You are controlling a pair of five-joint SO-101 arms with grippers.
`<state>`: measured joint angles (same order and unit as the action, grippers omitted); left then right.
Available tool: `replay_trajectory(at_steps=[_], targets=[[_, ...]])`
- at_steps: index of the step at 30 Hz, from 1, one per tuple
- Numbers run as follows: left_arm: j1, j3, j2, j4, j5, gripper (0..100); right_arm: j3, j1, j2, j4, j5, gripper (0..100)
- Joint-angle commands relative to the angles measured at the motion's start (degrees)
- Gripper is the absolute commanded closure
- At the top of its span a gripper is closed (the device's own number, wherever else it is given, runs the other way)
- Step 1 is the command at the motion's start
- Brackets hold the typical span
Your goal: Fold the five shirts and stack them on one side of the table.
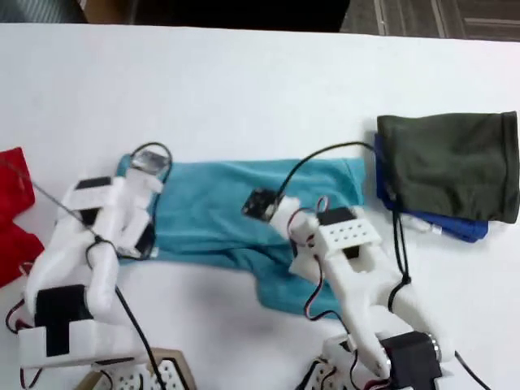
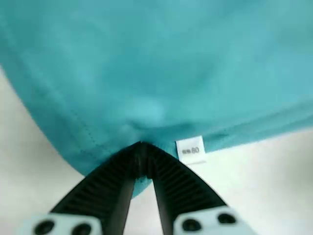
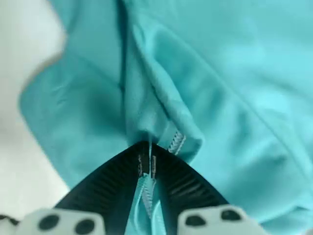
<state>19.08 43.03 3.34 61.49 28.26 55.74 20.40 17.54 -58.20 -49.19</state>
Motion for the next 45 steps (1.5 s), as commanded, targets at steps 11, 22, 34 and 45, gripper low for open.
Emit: replay_trajectory(at_steps=[11,22,34,45], targets=[[4.92,-2.24,-2.99,-4.75,-5.19,97,-10.99,8.40,2.51,-29.76,-9.85,97.8],[4.92,-3.03,-4.13,-4.22,-5.19,97,-16.44,6.99,5.23,-18.33,1.14,90.4],[4.92,-3.03,-4.22,-4.22,-5.19,97,-16.79,7.25,-7.25,-11.03,0.53,76.8],[4.92,-3.03,-4.22,-4.31,-5.19,97,-16.62,7.25,-3.38,-10.15,0.70,97.3]])
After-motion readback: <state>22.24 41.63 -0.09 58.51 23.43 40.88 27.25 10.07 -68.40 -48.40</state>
